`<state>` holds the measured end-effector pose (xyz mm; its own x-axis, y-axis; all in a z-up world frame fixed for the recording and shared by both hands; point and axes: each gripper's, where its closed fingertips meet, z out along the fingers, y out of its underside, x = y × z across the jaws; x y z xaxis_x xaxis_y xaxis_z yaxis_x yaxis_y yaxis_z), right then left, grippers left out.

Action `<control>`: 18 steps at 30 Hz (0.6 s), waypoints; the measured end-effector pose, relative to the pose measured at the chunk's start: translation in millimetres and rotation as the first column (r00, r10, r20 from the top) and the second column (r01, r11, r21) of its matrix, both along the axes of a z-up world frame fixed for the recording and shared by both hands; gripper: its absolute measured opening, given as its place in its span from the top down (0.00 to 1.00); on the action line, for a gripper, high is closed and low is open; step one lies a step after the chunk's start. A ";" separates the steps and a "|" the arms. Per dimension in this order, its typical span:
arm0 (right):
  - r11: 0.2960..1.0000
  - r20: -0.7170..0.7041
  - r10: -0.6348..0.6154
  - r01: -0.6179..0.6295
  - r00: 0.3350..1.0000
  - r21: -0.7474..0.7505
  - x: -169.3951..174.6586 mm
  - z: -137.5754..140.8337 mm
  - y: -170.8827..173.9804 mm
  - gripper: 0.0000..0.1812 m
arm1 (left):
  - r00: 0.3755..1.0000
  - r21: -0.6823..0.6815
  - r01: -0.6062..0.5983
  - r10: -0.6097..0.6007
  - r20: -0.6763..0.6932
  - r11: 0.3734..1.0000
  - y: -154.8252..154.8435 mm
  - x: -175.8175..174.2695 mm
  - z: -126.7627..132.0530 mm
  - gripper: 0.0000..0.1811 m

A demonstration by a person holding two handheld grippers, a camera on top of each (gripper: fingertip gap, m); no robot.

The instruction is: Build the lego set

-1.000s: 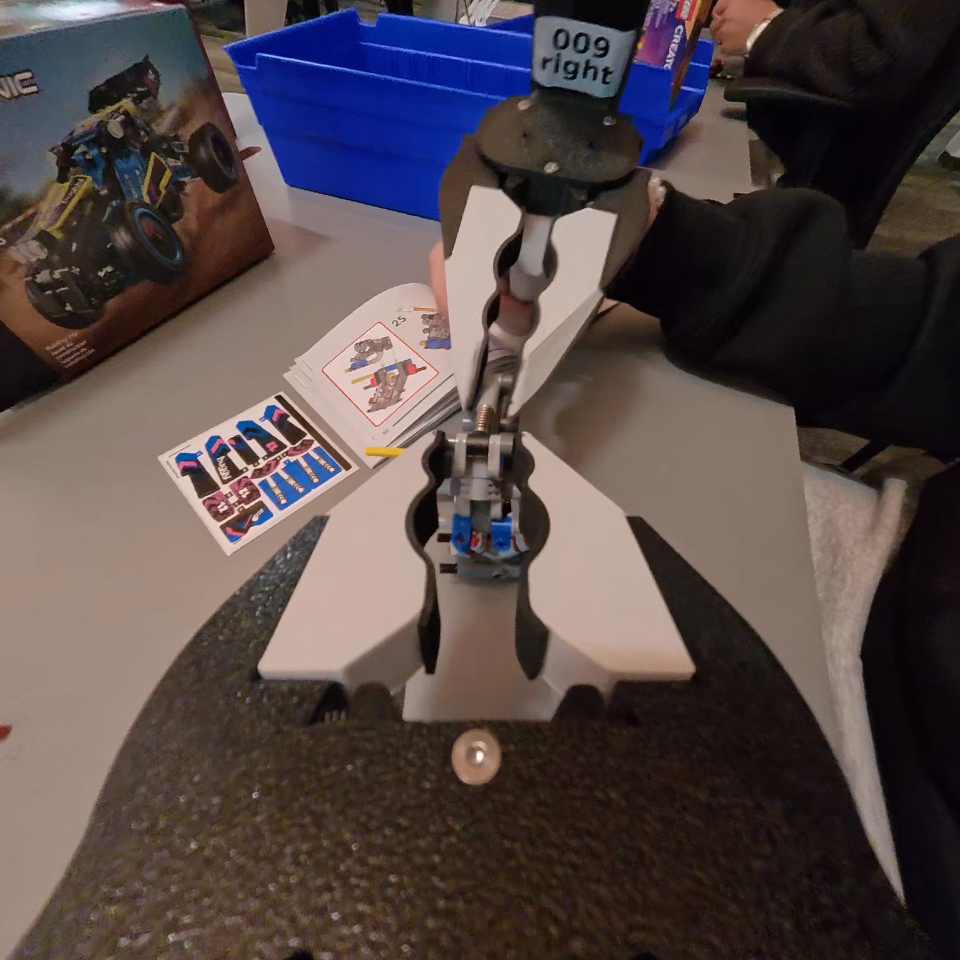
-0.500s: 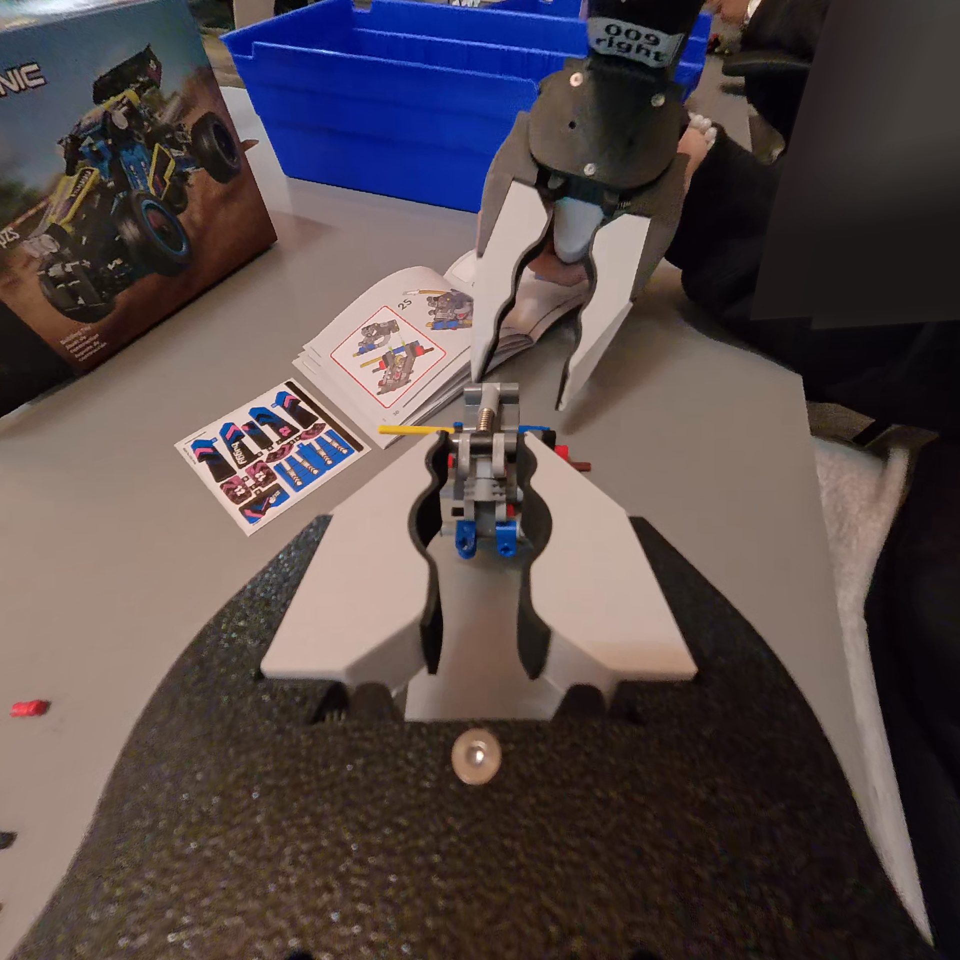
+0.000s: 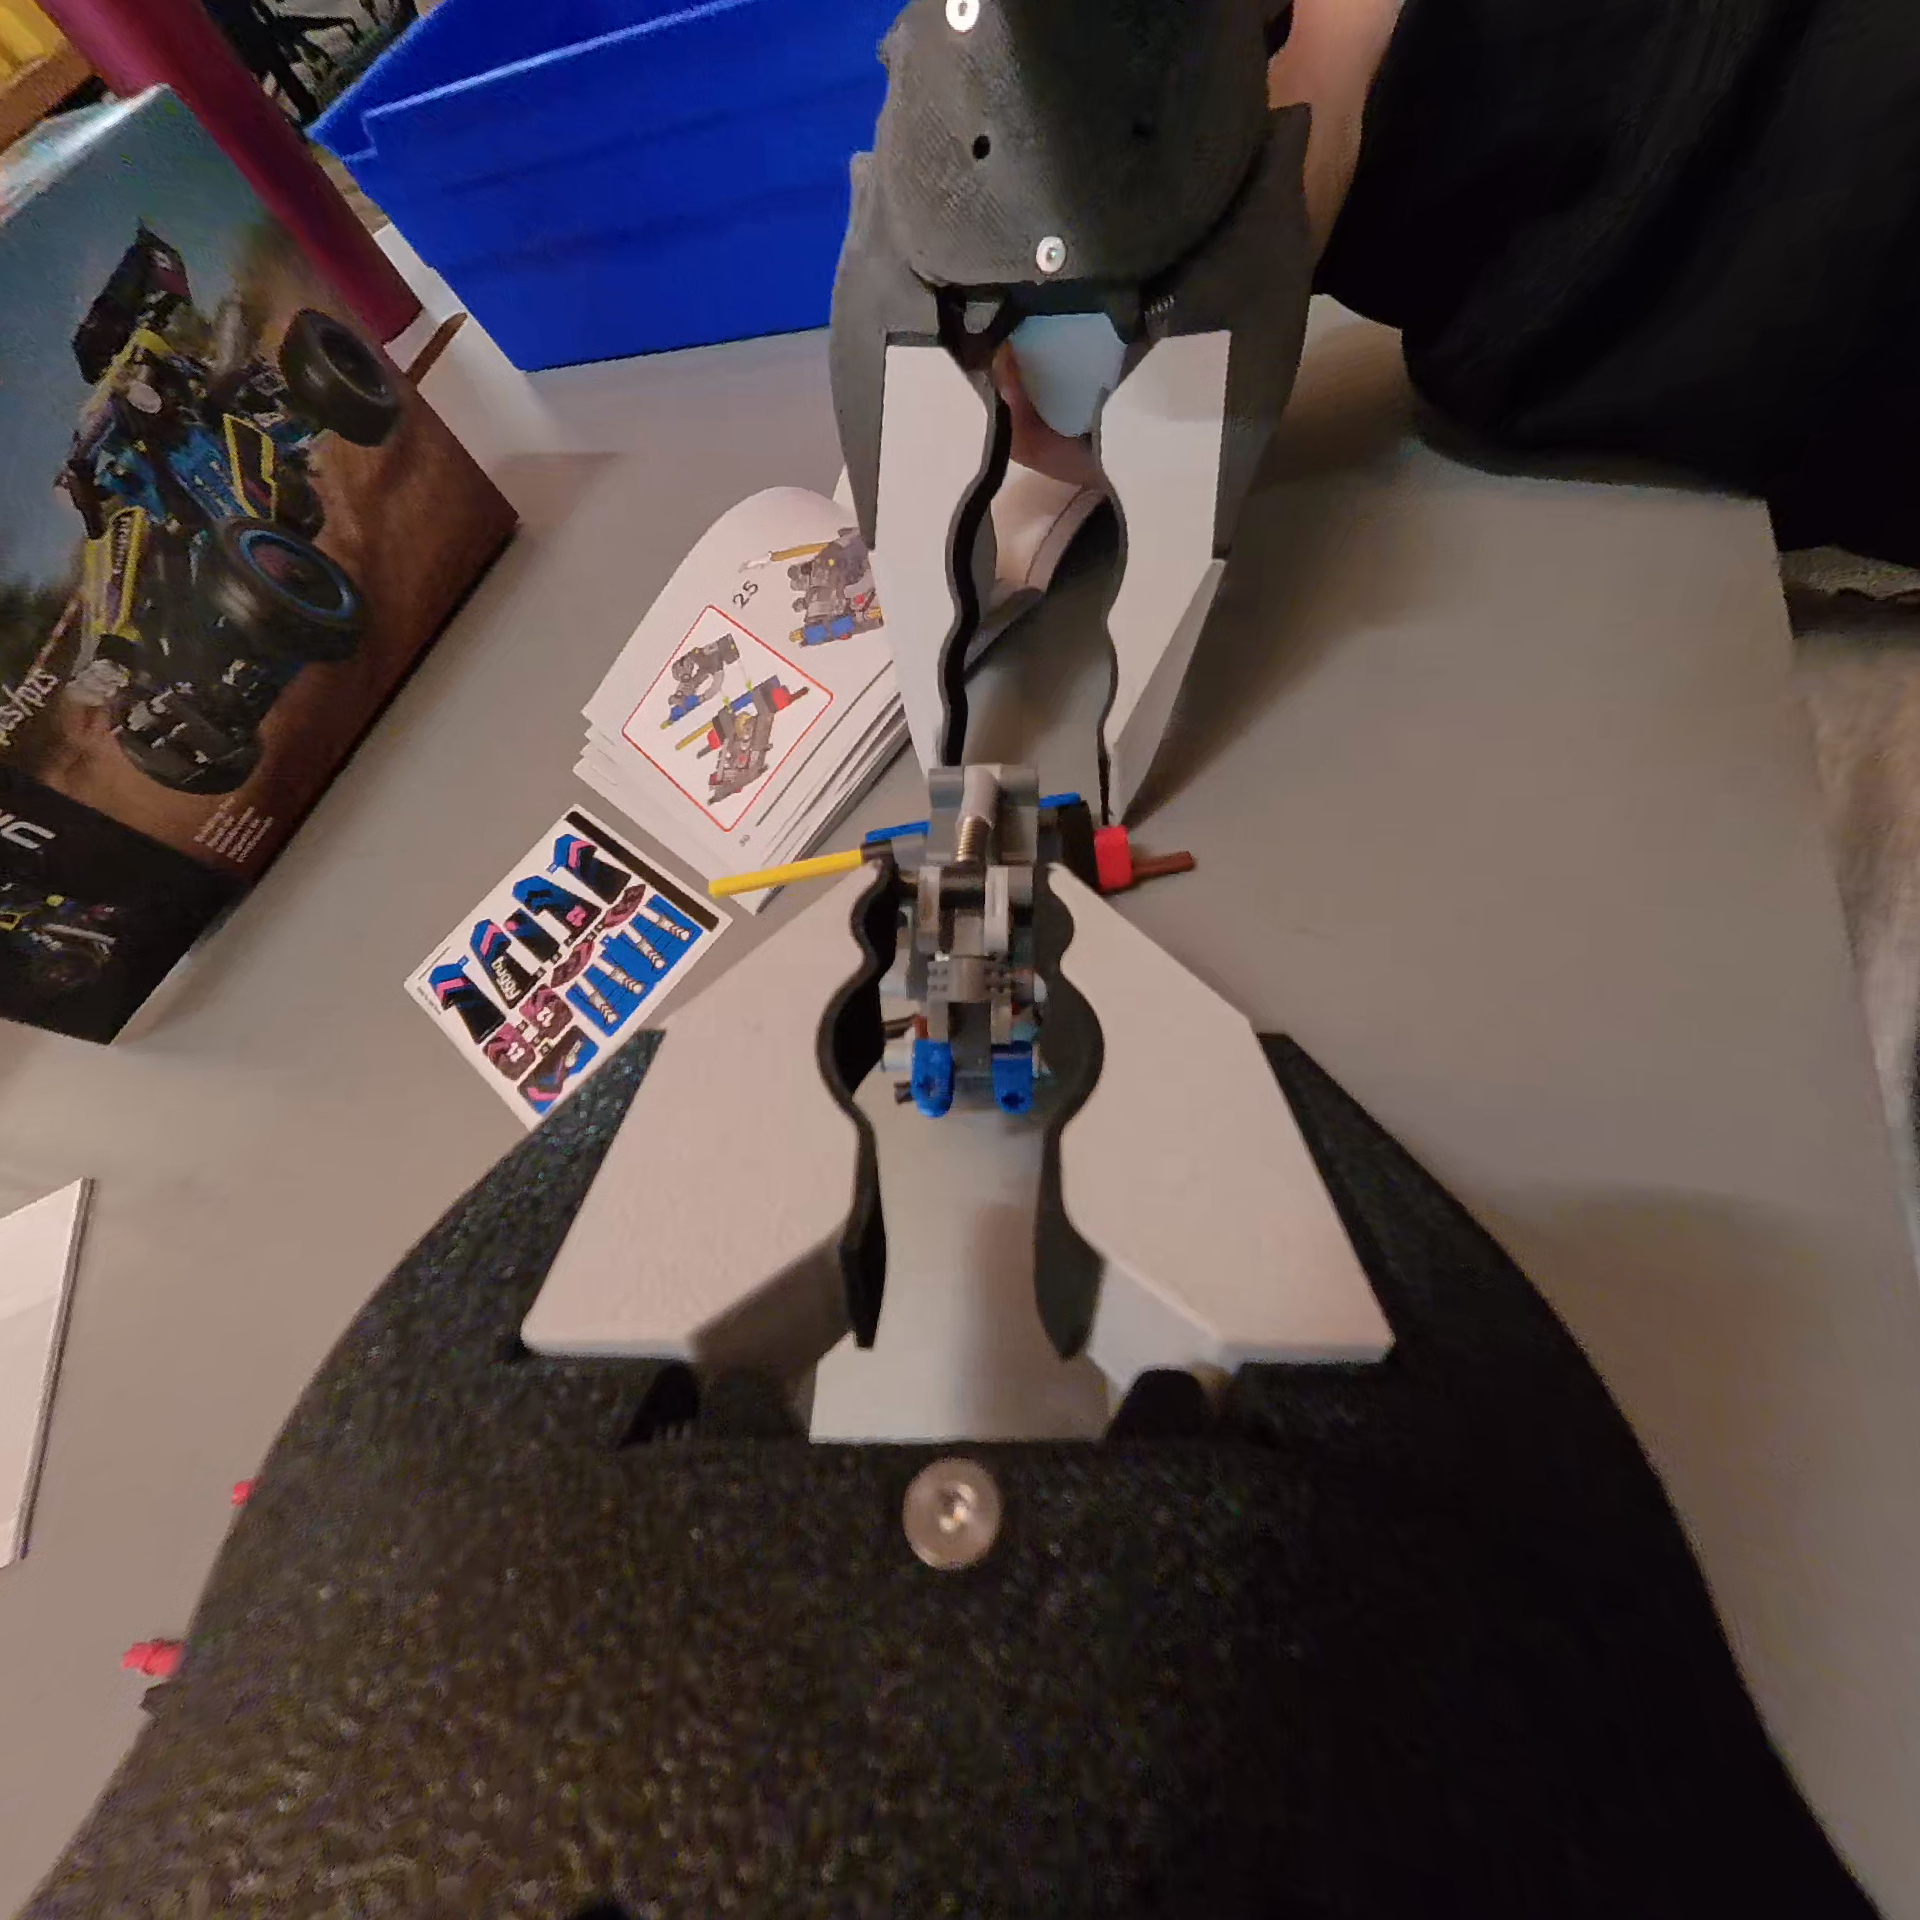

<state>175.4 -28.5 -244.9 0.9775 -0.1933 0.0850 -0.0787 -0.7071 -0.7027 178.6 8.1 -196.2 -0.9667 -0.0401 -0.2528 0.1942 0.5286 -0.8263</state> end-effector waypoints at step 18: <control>0.999 -0.024 0.041 -0.041 0.999 0.001 -6.5 -1.0 7.1 0.82 | 0.995 -0.040 -0.080 0.078 -0.056 0.996 -2.7 8.1 1.6 0.88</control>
